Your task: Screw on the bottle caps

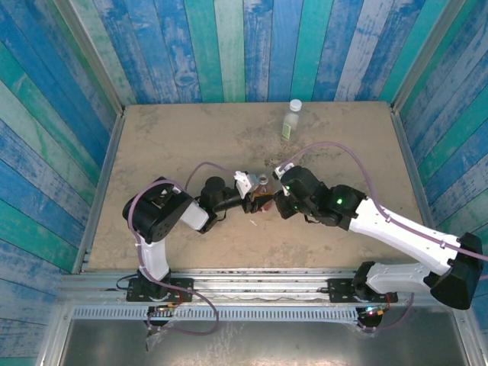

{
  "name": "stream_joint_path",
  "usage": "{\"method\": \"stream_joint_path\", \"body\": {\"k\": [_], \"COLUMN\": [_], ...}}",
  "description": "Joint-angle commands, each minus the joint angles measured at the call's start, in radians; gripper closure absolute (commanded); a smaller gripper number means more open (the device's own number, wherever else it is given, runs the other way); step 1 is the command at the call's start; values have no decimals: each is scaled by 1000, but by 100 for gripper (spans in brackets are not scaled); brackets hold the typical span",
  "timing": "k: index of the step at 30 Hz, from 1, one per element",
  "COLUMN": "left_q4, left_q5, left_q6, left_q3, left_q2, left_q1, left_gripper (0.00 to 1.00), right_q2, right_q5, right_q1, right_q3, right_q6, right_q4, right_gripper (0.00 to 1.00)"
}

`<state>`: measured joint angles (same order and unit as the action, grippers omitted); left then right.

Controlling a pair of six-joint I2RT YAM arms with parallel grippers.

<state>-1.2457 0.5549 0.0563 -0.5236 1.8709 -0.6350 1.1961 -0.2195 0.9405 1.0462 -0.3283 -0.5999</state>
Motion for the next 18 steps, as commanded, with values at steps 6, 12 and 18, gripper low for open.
{"method": "stream_joint_path", "body": {"k": [6,12,18], "left_q4": [-54,3,42], "left_q5": [123,177,187], "left_q6": [-3,17,34], "left_q3": [24,11,2], "left_q2": [39,32,22], "left_q1": [-3,-3,-3], "left_gripper": [33,33,33], "right_q2": [64,167,244], "right_q5": [51,98,130], "right_q1": [-30,-60,-68], "right_q3": [127,238,319], "right_q6": [46,65,83], "right_q4": [-44,-121,-178], "right_gripper": [67,67,67]}}
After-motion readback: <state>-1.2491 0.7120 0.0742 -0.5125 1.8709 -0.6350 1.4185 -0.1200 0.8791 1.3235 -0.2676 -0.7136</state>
